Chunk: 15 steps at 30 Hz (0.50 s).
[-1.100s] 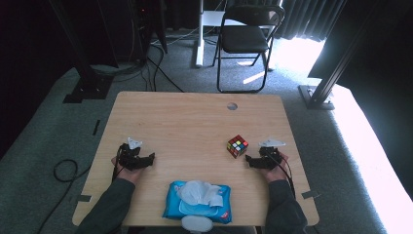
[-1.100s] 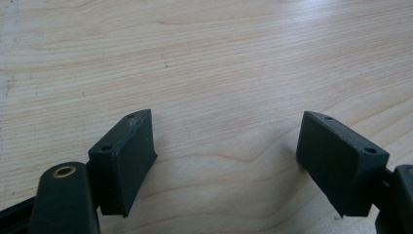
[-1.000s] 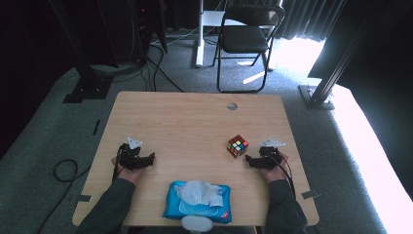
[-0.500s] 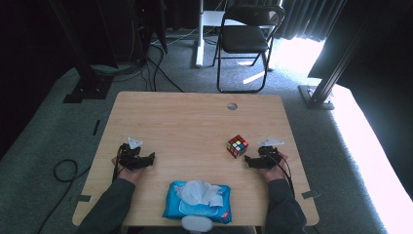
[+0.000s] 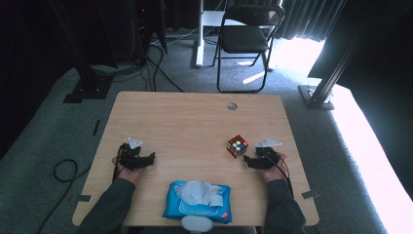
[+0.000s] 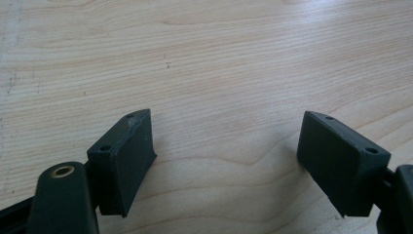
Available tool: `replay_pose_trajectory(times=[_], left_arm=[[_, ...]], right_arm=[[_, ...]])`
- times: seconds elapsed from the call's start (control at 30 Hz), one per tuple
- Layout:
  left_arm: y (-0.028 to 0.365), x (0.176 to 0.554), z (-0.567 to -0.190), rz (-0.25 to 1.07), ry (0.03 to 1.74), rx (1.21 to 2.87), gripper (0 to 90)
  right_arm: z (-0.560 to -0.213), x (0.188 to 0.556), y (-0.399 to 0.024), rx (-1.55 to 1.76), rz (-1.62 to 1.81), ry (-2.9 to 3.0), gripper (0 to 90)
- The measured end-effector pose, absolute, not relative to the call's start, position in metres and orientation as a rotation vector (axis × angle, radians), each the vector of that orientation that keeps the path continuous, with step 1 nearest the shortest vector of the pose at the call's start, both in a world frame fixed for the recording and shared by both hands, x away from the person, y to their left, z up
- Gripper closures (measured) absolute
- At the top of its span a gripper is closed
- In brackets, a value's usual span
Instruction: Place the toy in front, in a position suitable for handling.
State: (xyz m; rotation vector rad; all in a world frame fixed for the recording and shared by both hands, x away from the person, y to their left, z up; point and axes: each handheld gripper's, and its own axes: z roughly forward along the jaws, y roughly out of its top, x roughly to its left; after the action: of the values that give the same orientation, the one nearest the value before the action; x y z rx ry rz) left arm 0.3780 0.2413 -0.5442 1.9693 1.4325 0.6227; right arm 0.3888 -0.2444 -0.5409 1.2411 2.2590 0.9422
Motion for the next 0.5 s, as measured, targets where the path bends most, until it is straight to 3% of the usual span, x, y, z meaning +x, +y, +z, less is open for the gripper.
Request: replay_pose_trajectory(times=[0.2, 0.5], left_arm=[[0.241, 0.378, -0.544, 0.623, 1.433, 1.968, 21.3], [0.241, 0.378, -0.544, 0.623, 1.433, 1.968, 21.2]], right_arm=[[-0.536, 0.385, -0.240, 1.185, 0.985, 2.284, 31.9], [-0.531, 0.384, -0.231, 1.119, 1.055, 2.313, 17.9]])
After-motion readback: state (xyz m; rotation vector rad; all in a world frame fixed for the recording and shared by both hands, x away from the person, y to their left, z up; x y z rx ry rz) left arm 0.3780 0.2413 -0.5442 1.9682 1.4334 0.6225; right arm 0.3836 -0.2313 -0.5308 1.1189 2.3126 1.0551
